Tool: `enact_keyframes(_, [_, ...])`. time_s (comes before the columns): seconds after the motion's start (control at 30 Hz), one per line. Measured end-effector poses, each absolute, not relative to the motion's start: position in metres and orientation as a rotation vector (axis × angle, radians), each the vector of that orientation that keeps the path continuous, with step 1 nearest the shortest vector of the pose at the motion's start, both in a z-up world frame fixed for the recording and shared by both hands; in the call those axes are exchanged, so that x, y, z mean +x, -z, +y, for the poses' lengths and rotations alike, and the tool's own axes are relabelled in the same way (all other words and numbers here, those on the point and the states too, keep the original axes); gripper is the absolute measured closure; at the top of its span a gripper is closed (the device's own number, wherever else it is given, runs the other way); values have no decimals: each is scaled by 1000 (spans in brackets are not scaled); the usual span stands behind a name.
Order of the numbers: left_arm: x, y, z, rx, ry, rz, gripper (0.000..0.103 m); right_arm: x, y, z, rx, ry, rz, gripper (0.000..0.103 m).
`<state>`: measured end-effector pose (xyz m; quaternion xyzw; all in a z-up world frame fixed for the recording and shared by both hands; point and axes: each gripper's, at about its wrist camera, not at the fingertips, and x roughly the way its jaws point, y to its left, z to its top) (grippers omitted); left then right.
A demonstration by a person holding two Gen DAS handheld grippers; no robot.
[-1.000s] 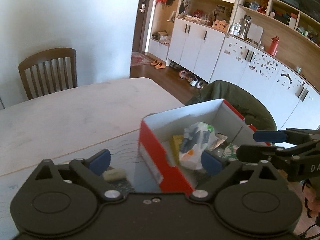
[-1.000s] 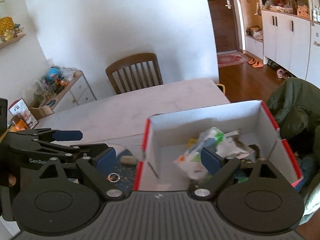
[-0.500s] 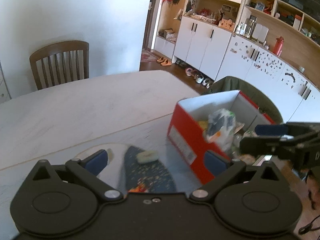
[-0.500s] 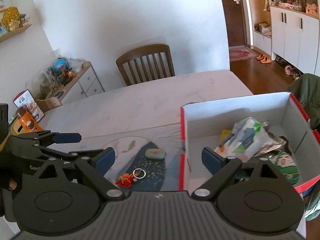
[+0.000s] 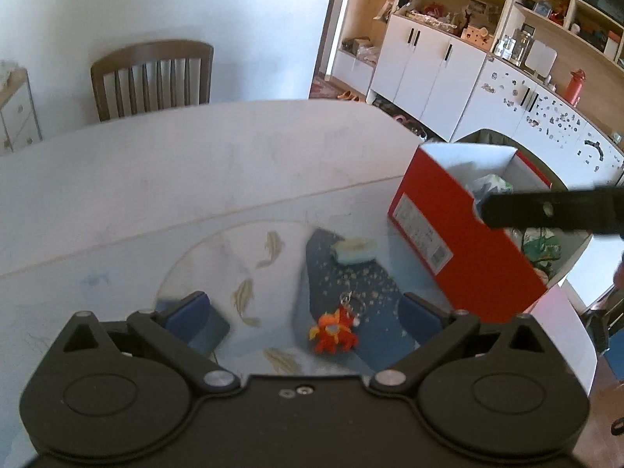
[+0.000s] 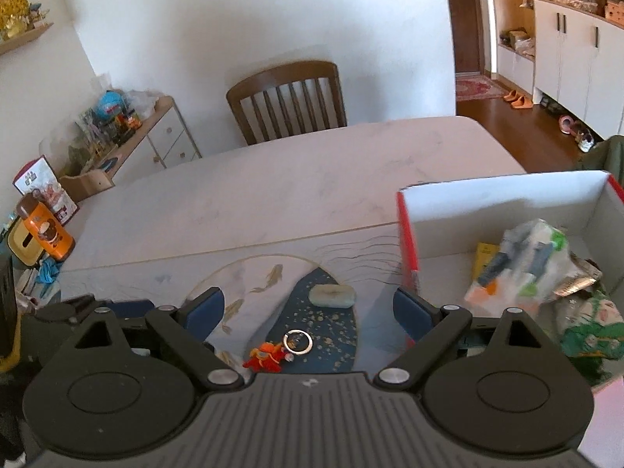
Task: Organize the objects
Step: 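Withdraw both tools from the box back over the mat, then grasp the orange keychain figure with the left gripper while the right grasps the white soap bar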
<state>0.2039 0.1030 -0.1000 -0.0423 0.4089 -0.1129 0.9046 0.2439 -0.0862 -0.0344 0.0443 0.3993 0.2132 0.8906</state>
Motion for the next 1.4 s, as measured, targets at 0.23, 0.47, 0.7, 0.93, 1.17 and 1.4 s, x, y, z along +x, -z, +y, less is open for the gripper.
enact_keyframes(0.23, [208, 125, 101, -106, 248, 856, 0, 267, 53, -54, 56, -463, 870, 9])
enact_keyframes(0.47, [214, 143, 92, -140, 257, 873, 0, 285, 83, -31, 21, -466, 929, 9])
enact_keyframes(0.7, [217, 156, 76, -99, 292, 879, 0, 310, 111, -21, 13, -410, 988, 9])
enact_keyframes(0.93, [221, 165, 70, -89, 314, 879, 2, 329, 133, -19, 21, -351, 1055, 10])
enact_keyframes(1.17, [224, 172, 67, -57, 316, 888, 19, 339, 142, -17, 12, -324, 1082, 18])
enact_keyframes(1.4, [223, 175, 66, -49, 317, 901, 27, 341, 151, -16, -9, -309, 1105, 32])
